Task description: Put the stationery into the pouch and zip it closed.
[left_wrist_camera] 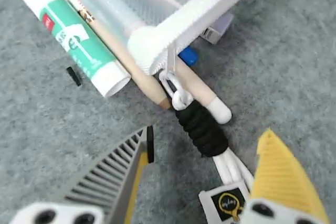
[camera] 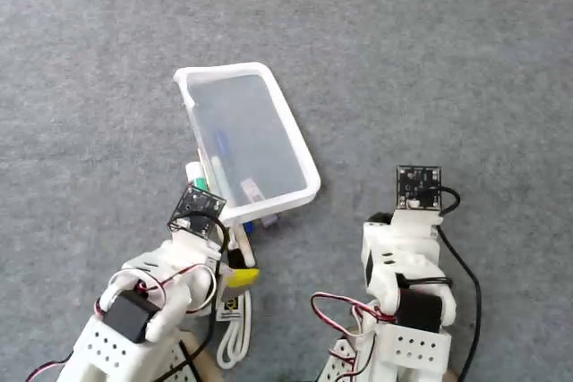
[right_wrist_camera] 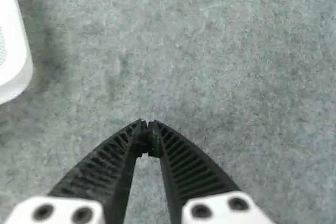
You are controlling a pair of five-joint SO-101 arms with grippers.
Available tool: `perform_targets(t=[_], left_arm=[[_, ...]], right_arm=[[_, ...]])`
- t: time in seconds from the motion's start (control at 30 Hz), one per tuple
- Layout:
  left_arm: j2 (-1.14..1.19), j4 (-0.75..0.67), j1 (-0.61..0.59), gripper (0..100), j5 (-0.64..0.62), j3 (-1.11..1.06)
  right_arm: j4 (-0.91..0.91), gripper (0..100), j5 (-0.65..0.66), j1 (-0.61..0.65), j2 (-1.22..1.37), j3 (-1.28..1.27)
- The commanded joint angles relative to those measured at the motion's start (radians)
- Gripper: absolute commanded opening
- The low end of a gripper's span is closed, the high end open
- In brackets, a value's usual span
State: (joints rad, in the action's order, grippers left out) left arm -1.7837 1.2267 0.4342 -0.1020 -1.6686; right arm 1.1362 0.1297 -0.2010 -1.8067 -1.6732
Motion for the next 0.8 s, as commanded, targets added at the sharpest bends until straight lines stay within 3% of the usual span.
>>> perform_targets(t=[0.0,0.4,0.63,0.77], left_arm=[[0.000,-0.069,0.013,34,-0.018,-0.033],[0.002,-0.043,0.013,34,-0.020,-0.030],[0.002,-0.043,0.013,16,-0.015,-0.031],[0.002,-0.043,0.013,13,-0.015,-0.031]], right_arm=[[0.005,1.4,-0.006,-0.014,-0.085,-0.012],[0.006,1.4,-0.006,-0.014,-0.085,-0.012],[0.006,1.4,-0.006,-0.014,-0.085,-0.012],[0.006,1.4,-0.006,-0.014,-0.085,-0.012]])
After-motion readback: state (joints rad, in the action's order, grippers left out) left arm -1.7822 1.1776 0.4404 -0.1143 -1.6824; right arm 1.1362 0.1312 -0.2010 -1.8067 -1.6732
